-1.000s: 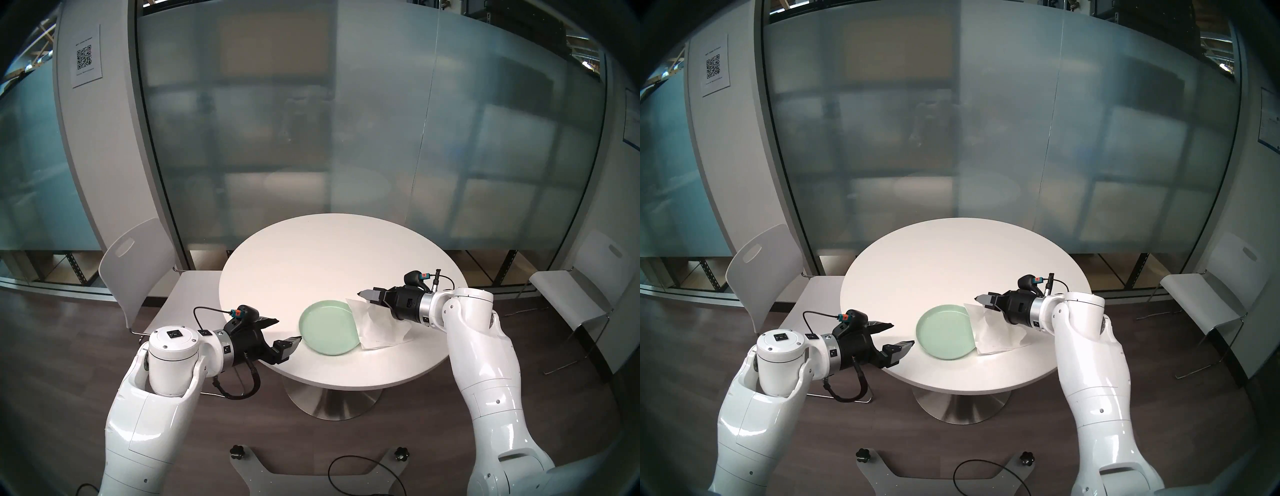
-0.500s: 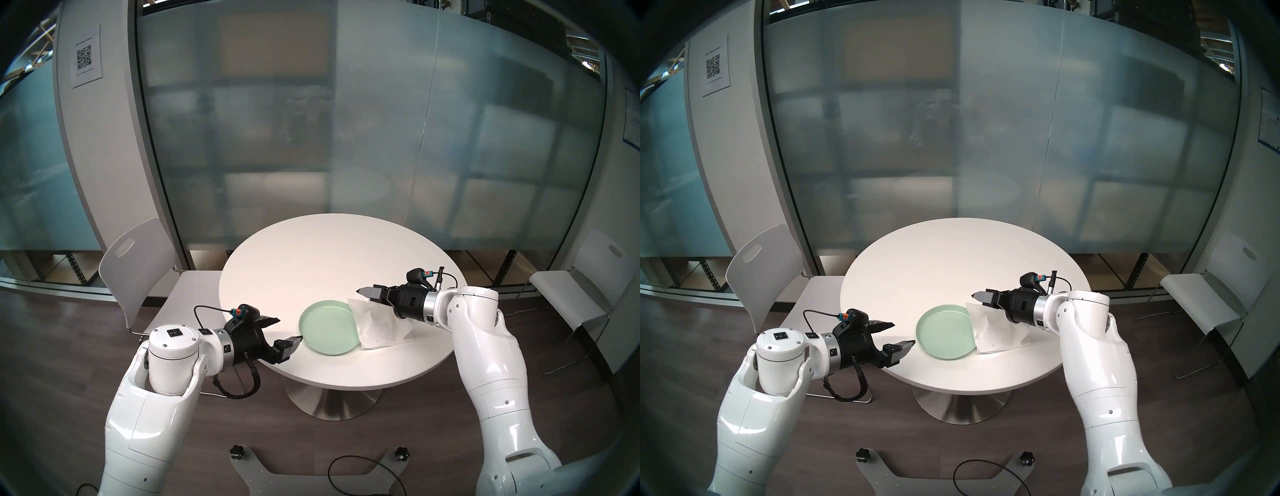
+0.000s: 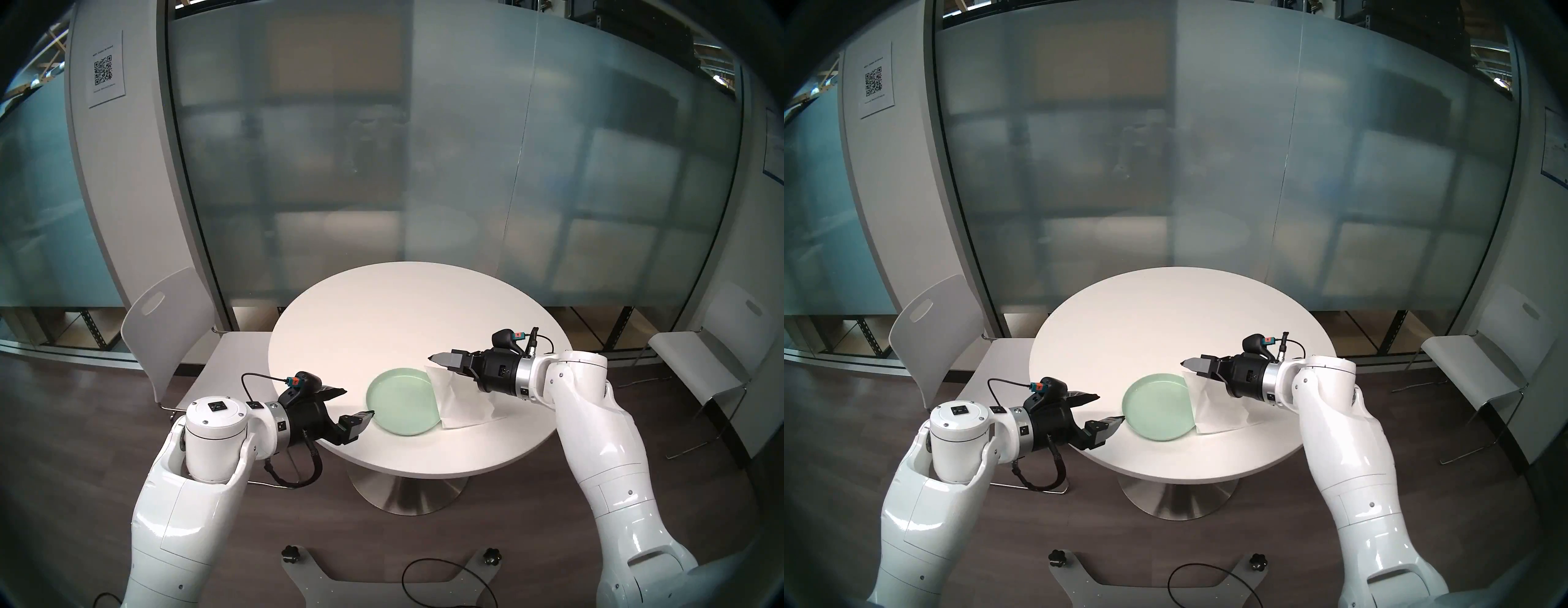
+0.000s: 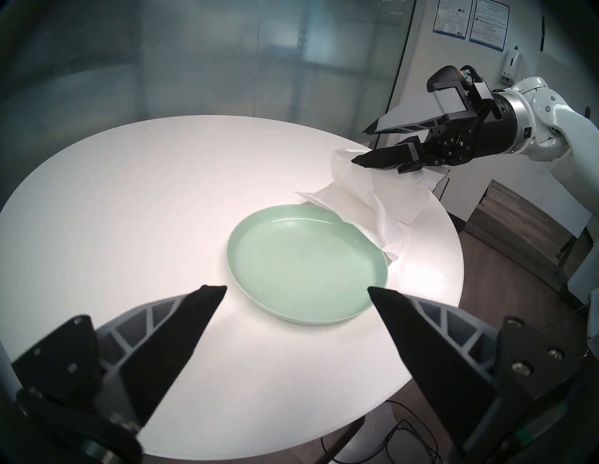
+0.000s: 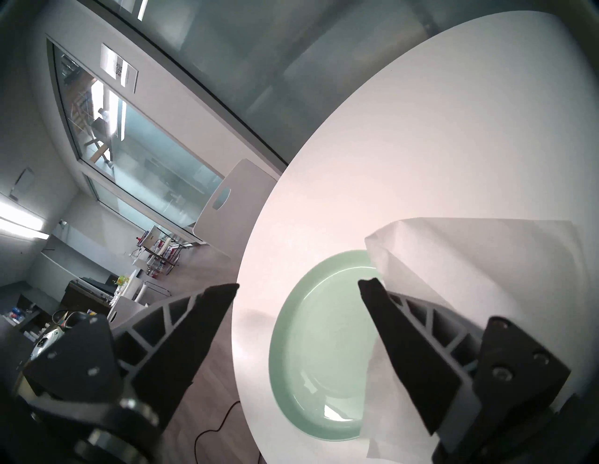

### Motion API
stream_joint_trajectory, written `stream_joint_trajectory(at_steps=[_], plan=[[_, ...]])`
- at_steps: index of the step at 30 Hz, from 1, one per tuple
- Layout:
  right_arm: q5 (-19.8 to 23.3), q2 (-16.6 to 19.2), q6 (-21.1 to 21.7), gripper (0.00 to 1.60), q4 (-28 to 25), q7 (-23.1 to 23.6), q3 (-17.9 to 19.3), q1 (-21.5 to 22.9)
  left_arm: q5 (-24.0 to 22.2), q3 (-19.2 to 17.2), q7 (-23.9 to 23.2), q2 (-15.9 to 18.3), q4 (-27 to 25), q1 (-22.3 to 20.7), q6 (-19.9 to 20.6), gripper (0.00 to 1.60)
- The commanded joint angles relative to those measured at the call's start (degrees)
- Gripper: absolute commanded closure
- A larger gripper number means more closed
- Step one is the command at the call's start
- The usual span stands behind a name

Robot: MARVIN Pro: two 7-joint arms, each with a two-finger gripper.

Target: Fold the napkin in half twice and place it beside the plate

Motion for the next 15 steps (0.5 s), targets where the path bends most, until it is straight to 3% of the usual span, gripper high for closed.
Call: stream_joint_trajectory(at_steps=[1, 11, 15], plan=[[6.64, 2.3, -0.14, 0.09, -0.5, -2.26, -2.59, 0.43, -0.09, -0.28, 0.11, -0.05, -0.56, -0.55, -0.3, 0.0], [16.6, 4.23, -0.14, 0.02, -1.08, -10.06, -4.48, 0.37, -0.22, -0.36, 0.21, -0.17, -0.6, -0.52, -0.24, 0.0], [20.0, 6.62, -0.14, 0.0, -1.73, -11.7, -7.34, 0.87, -0.3, -0.45, 0.07, -0.08, -0.56, -0.42, -0.32, 0.0]])
